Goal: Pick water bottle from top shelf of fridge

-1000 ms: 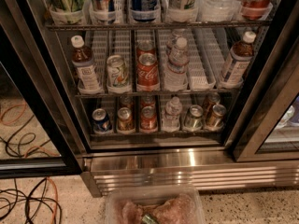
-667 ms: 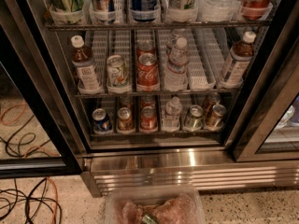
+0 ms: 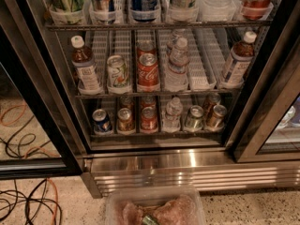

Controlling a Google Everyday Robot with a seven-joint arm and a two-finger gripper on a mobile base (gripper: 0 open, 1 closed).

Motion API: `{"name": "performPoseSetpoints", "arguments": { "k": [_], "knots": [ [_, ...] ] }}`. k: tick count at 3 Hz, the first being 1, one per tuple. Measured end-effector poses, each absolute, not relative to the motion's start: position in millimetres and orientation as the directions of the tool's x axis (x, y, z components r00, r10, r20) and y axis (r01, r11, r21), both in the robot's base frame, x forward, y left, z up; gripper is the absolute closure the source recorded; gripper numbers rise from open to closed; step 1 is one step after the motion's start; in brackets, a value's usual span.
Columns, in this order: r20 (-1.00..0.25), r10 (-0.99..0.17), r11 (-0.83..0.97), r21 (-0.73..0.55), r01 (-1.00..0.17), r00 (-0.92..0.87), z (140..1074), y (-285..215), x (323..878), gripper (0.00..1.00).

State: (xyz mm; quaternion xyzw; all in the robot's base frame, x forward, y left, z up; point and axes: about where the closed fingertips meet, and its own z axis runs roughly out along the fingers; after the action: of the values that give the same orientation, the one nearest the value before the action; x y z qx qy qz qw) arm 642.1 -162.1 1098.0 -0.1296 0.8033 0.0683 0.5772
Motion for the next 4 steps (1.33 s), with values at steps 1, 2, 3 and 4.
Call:
{"name": "performPoseSetpoints", "arguments": {
  "k": [1,2,3,4],
  "knots": [
    [-0.95,-0.137,0.958,-0.055,-0.281,-0.282,1098.7,-160.2,641.5,0.65],
    [-0.953,-0.133,0.956,-0.051,-0.289,-0.273,1098.0,-159.6,640.8,0.88],
    [-0.952,-0.127,0.955,-0.04,-0.295,-0.28,1096.1,-161.0,639.7,0.85],
    [-0.952,-0.127,0.955,-0.04,-0.295,-0.28,1096.1,-160.9,639.7,0.62]
  ]
}}
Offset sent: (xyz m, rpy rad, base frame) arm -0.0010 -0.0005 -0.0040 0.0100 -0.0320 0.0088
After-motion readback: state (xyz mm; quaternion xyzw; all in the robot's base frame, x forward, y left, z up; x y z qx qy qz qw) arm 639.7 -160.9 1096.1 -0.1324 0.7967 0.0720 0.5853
